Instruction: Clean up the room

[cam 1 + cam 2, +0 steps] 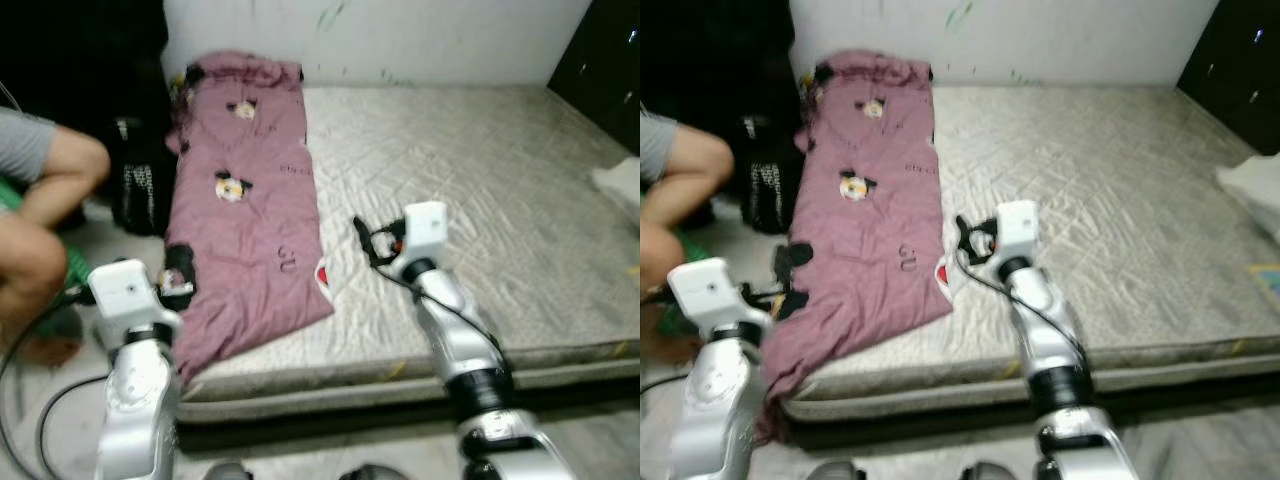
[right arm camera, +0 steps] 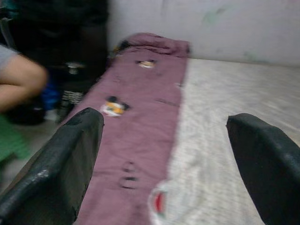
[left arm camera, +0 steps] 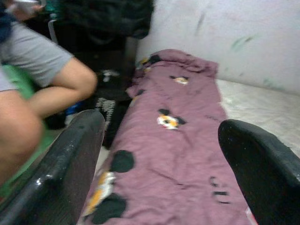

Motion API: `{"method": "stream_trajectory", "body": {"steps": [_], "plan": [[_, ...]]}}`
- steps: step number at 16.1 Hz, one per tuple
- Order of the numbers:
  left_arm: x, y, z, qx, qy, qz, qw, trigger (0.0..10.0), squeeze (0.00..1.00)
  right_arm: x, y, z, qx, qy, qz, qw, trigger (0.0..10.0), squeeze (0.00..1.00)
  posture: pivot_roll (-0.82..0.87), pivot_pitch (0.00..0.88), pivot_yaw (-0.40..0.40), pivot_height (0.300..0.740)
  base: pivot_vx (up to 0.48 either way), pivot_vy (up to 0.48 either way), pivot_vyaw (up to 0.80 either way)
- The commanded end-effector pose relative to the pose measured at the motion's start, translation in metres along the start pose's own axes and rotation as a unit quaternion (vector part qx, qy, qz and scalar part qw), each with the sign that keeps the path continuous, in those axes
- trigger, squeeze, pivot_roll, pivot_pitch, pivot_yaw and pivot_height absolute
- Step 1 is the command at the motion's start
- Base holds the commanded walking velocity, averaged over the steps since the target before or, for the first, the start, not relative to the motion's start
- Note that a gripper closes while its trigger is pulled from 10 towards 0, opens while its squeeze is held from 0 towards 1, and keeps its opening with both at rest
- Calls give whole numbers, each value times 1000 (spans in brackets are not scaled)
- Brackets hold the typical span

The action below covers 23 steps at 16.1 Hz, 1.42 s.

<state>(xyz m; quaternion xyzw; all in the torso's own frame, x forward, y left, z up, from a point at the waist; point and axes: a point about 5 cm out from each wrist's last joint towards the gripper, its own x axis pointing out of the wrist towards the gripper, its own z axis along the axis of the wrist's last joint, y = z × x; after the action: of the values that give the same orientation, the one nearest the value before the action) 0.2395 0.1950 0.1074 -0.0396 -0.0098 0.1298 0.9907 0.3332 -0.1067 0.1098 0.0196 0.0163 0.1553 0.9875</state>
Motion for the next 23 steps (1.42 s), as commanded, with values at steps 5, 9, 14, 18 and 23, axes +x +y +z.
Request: {"method": "stream_trajectory", "body": {"steps": [5, 9, 14, 18, 23], "plan": [[0, -2, 3, 4, -10, 3, 1000, 10000, 0, 2, -3, 7, -4, -15, 0, 1000, 10000, 0, -1, 0, -42, 740, 0, 0, 0], [1, -2, 2, 0, -8, -1, 1000, 10000, 0, 3, -3, 7, -1, -12, -3, 1000, 10000, 0, -2, 0, -41, 740, 0, 196, 0], [2, -2, 2, 2, -7, -1, 1000, 10000, 0, 3, -3, 7, -3, -14, -3, 1000, 10000, 0, -1, 0, -41, 740, 0, 472, 0], [2, -4, 3, 14, -16, -4, 1000, 10000, 0, 4, -3, 7, -5, -14, -2, 1000, 10000, 0, 3, 0, -42, 740, 0, 236, 0], [2, 5, 4, 32, -8, 24, 999, 10000, 0, 4, -3, 7, -5, -14, -5, 1000, 10000, 0, 3, 0, -40, 740, 0, 0, 0]]}}
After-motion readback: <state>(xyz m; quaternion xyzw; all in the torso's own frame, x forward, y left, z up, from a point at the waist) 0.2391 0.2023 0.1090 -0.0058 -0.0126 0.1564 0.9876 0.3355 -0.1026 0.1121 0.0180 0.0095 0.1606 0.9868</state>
